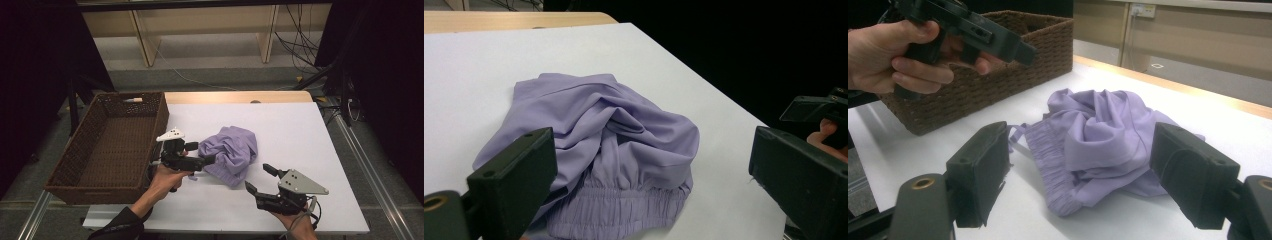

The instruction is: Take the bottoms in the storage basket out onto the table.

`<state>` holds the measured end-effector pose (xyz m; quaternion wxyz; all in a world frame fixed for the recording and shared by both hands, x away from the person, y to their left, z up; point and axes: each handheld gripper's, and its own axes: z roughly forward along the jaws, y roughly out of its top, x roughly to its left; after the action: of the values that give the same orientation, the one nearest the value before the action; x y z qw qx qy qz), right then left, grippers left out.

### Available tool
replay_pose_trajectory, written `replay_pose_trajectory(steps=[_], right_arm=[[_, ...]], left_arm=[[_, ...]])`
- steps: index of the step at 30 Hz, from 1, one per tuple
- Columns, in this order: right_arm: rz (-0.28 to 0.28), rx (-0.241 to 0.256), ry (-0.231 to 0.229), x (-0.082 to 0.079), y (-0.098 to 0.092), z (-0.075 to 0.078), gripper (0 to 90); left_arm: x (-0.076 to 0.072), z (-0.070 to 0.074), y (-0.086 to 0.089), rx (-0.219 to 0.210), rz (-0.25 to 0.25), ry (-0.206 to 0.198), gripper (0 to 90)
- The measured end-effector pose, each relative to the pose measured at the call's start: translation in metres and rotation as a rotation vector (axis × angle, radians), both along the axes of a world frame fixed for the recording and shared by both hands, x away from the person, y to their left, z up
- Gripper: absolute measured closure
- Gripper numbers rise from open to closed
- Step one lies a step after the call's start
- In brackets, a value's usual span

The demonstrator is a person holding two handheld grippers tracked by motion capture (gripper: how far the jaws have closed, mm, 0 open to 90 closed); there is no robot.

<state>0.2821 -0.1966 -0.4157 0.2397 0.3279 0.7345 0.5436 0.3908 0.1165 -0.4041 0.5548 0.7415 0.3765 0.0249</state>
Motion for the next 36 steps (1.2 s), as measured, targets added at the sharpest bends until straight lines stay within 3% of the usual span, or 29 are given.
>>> replay_pose_trajectory(steps=[26,36], right_arm=[[-0.004,0.002,0.001,0.0,0.0,0.0,24.7],[-0.003,-0.001,0.002,0.0,0.0,-0.001,24.7]], left_arm=[[-0.014,0.006,0.006,-0.025,-0.012,-0.094,4.8],[-0.02,0.006,0.009,-0.013,-0.011,-0.125,4.8]])
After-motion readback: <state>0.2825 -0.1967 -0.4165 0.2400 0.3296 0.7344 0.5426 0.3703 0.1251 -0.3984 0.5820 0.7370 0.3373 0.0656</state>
